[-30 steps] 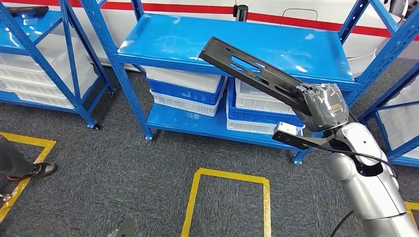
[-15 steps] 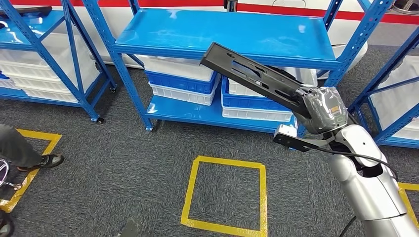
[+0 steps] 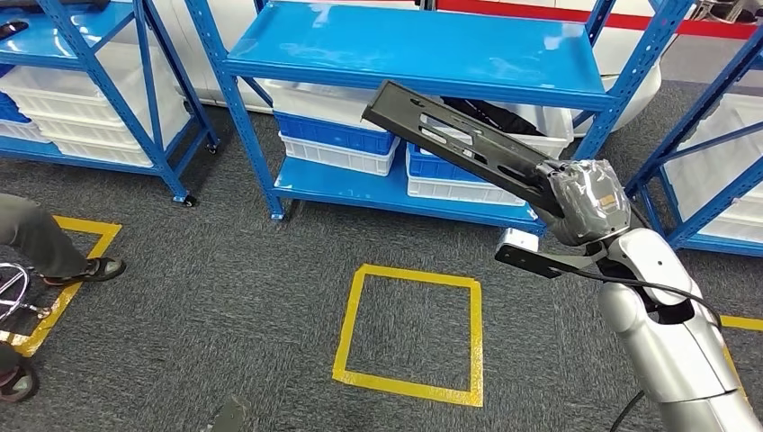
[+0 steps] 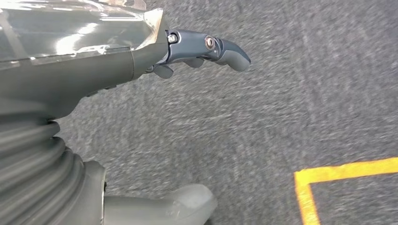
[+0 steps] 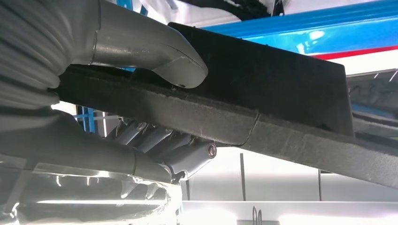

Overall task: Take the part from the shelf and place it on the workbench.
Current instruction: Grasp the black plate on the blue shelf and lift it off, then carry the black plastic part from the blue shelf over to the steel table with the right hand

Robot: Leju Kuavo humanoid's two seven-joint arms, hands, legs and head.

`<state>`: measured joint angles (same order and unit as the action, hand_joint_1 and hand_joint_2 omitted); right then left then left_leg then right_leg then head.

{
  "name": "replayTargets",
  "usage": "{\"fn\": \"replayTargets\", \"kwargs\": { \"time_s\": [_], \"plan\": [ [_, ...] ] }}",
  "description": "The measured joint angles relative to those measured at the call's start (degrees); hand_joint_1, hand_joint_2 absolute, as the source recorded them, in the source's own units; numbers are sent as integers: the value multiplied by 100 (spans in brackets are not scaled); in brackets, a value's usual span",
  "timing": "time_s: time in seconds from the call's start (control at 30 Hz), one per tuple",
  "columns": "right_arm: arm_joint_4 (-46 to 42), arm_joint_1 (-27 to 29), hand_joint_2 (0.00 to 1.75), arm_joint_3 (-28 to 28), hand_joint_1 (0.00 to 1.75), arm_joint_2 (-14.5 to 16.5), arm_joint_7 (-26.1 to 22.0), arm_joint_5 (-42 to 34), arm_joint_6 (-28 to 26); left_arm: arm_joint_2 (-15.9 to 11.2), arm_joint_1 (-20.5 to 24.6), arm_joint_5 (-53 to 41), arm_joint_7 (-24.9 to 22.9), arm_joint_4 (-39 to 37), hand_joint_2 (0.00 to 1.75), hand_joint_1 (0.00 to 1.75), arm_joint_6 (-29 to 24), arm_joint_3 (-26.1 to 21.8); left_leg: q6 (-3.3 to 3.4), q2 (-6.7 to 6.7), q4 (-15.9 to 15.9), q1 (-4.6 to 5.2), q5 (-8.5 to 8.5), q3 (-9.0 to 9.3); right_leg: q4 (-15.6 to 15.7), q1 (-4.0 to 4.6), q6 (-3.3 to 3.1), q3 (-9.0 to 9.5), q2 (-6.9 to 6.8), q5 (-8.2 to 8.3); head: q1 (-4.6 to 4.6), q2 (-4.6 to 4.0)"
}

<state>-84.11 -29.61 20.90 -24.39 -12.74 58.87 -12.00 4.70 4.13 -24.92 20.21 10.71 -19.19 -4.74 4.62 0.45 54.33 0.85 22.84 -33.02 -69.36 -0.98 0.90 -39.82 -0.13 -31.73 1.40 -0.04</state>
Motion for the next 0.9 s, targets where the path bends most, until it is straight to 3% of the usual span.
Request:
{"fn": "replayTargets", "kwargs": {
  "time_s": [0.03, 0.07, 0.13, 0.17, 0.23, 0.27, 0.33, 0.37, 0.43, 0.5, 0.53, 0.57, 0.6, 0.7, 0.73, 0.77, 0.83, 0.9],
  "plan": [
    [17, -21, 175, 20, 168, 18, -1, 7, 9, 7, -3, 9, 3, 0, 175, 0, -3, -16, -23, 4, 12, -13, -84, -120, -265, -30, 67, -1, 0, -36, 1, 0],
    [37, -45, 175, 39, 168, 36, -1, 13, 21, 12, -5, 20, 5, 0, 175, 0, -5, -33, -56, 7, 32, -34, -164, -244, -370, -60, 168, 75, -1, 50, 1, 0],
    [77, -116, 175, 71, 168, 73, -1, 19, 44, 17, -8, 39, 8, 0, 175, 0, -11, -60, -144, 11, 121, -83, -301, -498, -44, -130, 382, 473, -2, 316, 0, 0],
    [94, -161, 175, 88, 168, 93, -1, 21, 51, 9, -11, 50, 10, 0, 175, 0, -15, -73, -193, 11, 197, -95, -352, -625, 342, -137, 446, 770, 3, 310, -12, 0],
    [125, -221, 175, 122, 168, 130, -1, 21, 58, 1, -27, 69, 19, -2, 175, 0, -24, -96, -271, 6, 325, -80, -449, -792, 964, -113, 406, 1155, 20, 114, -16, 0],
    [140, -235, 175, 140, 168, 147, -1, 21, 62, -2, -42, 78, 24, -3, 175, 0, -29, -105, -287, 0, 351, -66, -509, -837, 1091, -85, 356, 1216, 27, 24, -14, 0],
    [178, -240, 175, 175, 168, 174, -1, 20, 69, -5, -84, 82, 31, -6, 175, 0, -35, -114, -307, -7, 357, -66, -563, -893, 1062, -121, 243, 1115, 14, 69, 5, 0],
    [191, -246, 175, 191, 168, 182, 2, 20, 72, -9, -105, 83, 31, -8, 175, 0, -34, -115, -327, -7, 433, -78, -452, -940, 1039, -134, 171, 1069, 4, 121, 9, 0],
    [202, -259, 175, 209, 168, 191, 16, 13, 74, -11, -124, 76, 32, -10, 175, 0, -31, -115, -391, -6, 944, -104, 76, -1095, 1031, -136, 34, 964, -14, 234, 14, 0],
    [202, -262, 175, 217, 168, 192, 39, -2, 74, -10, -123, 65, 32, -11, 175, 0, -20, -116, -428, -7, 1771, -115, 594, -1255, 1024, -101, -23, 842, -25, 335, 16, 0],
    [203, -260, 175, 220, 168, 192, 47, -8, 74, -11, -121, 61, 32, -11, 175, 0, -13, -116, -427, -7, 2058, -119, 704, -1266, 1021, -85, -28, 785, -27, 381, 15, 0],
    [203, -258, 175, 222, 168, 192, 52, -12, 74, -11, -121, 58, 32, -11, 175, 0, -8, -116, -410, -9, 2151, -120, 708, -1185, 1018, -68, -28, 728, -25, 426, 16, 0],
    [204, -259, 175, 223, 168, 192, 55, -14, 74, -11, -119, 57, 32, -11, 175, 0, -6, -116, -376, -16, 2012, -116, 631, -999, 1017, -52, -24, 677, -19, 466, 16, 0],
    [205, -277, 175, 222, 168, 192, 61, -19, 78, -24, -102, 67, 37, -10, 175, 0, -5, -122, -159, -98, 878, -60, 444, -159, 1022, -27, 20, 567, -2, 570, 3, 0],
    [210, -293, 175, 223, 168, 200, 71, -19, 85, -32, -100, 76, 46, -10, 175, 0, -5, -132, -100, -124, 601, -23, 453, 3, 1026, -42, 66, 541, -3, 612, -2, 0],
    [219, -313, 175, 227, 168, 216, 86, -15, 100, -38, -101, 88, 61, -10, 175, 0, -6, -150, -60, -137, 456, 14, 470, 65, 1039, -71, 123, 514, -5, 657, -7, 0],
    [237, -353, 175, 235, 168, 257, 124, 11, 154, -37, -107, 98, 96, -11, 175, 0, -1, -187, -20, -125, 311, 45, 350, 72, 1081, -105, 231, 473, 6, 731, -1, 0],
    [247, -390, 175, 231, 168, 273, 156, 31, 189, -26, -93, 77, 115, -10, 175, 0, 25, -206, 12, -94, 151, 21, 174, 79, 981, -91, 235, 388, 10, 593, -8, 0]
  ]
}}
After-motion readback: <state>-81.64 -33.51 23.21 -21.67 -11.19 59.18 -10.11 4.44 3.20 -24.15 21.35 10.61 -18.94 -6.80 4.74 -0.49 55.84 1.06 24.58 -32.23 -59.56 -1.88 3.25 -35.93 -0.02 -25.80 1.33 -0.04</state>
